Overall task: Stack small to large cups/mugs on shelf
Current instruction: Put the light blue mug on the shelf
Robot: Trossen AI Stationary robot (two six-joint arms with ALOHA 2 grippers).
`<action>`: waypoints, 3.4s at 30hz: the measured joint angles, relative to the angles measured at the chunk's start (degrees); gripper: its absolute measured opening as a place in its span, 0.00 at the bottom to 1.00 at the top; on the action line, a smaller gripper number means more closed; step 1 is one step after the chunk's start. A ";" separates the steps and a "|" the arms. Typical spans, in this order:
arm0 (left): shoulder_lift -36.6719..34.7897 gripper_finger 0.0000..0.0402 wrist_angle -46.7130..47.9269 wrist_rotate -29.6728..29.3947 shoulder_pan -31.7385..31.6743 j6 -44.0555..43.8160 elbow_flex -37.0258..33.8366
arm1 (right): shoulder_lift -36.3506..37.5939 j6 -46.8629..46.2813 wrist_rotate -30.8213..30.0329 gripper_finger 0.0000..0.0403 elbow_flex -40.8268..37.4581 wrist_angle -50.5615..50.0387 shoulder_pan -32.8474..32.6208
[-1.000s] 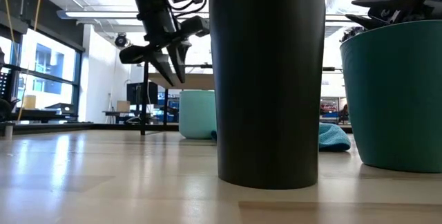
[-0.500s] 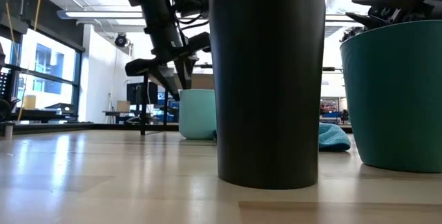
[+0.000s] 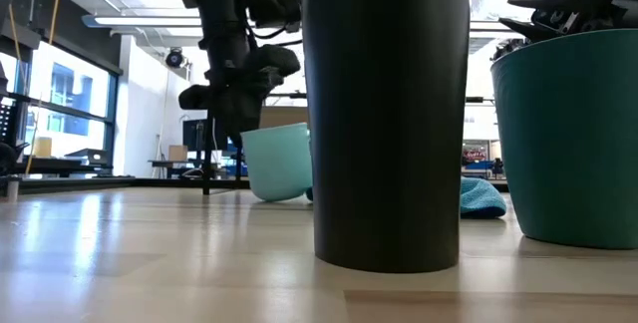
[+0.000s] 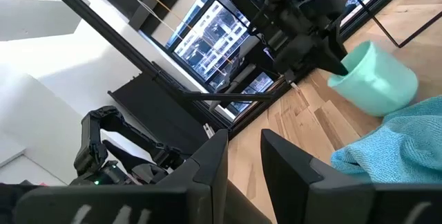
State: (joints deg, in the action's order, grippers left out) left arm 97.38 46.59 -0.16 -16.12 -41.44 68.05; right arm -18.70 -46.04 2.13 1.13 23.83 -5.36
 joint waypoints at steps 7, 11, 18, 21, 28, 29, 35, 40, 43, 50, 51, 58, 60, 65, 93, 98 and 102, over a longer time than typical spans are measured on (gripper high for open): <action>-0.04 0.26 2.12 2.48 0.00 9.38 0.23 | 0.00 0.00 -0.43 0.20 0.00 0.00 -0.01; -0.09 0.26 4.33 2.78 0.00 15.90 2.64 | 0.00 -0.30 -0.59 0.20 0.00 0.00 0.01; -0.15 0.26 9.65 2.30 0.00 30.06 8.76 | 0.00 -0.41 -0.59 0.20 0.00 0.00 0.00; -0.15 0.26 9.49 0.32 0.00 32.62 9.49 | 0.00 -1.65 -0.60 0.20 0.00 0.00 0.00; -0.03 0.26 7.24 -3.52 0.00 37.50 9.55 | 0.00 -1.90 -0.61 0.20 0.00 0.02 0.01; -0.02 0.26 6.53 -3.48 0.00 38.18 9.55 | 0.00 -1.90 -0.61 0.20 0.00 0.02 0.01; 0.43 0.26 4.28 -2.61 0.00 38.24 9.57 | 0.00 -1.69 -0.61 0.20 0.00 0.02 -0.01; 2.21 0.26 7.31 -1.59 0.00 27.57 9.62 | 0.02 -2.35 -0.61 0.20 0.00 0.06 0.01; 2.22 0.26 11.02 -1.84 0.00 18.02 9.57 | 0.04 -2.94 -0.61 0.20 0.00 0.15 -0.03; 1.80 0.26 14.57 -0.96 0.00 0.56 9.57 | 0.00 -2.53 -0.61 0.20 0.00 0.04 -0.03; 1.81 0.26 14.66 -0.61 0.00 -0.90 9.57 | 0.00 -2.36 -0.61 0.20 0.00 0.02 -0.03; 1.98 0.26 12.48 0.81 1.01 -7.05 9.57 | 0.00 -1.46 -0.62 0.20 0.00 -0.02 -0.03; 2.32 0.26 11.15 1.53 1.29 -7.66 9.57 | 0.00 -1.44 -0.61 0.20 0.00 -0.04 -0.03; 2.87 0.26 10.65 1.16 1.69 -8.10 9.57 | 0.01 -1.25 -0.61 0.20 0.00 -0.04 -0.03; 4.35 0.26 18.75 -4.82 2.64 -5.35 13.62 | -0.09 -1.25 -0.61 0.20 0.00 -0.44 -0.04; 4.88 0.26 20.41 -6.95 2.64 -5.32 13.62 | -0.09 -1.31 -0.61 0.20 0.00 -0.46 -0.03; 4.83 0.26 20.28 -7.96 2.64 -5.30 13.01 | -0.09 -1.33 -0.61 0.20 0.00 -0.46 -0.03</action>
State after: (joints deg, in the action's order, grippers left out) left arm 102.21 66.87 -8.13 -13.47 -46.74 81.06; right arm -18.79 -47.37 1.52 1.13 23.38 -5.39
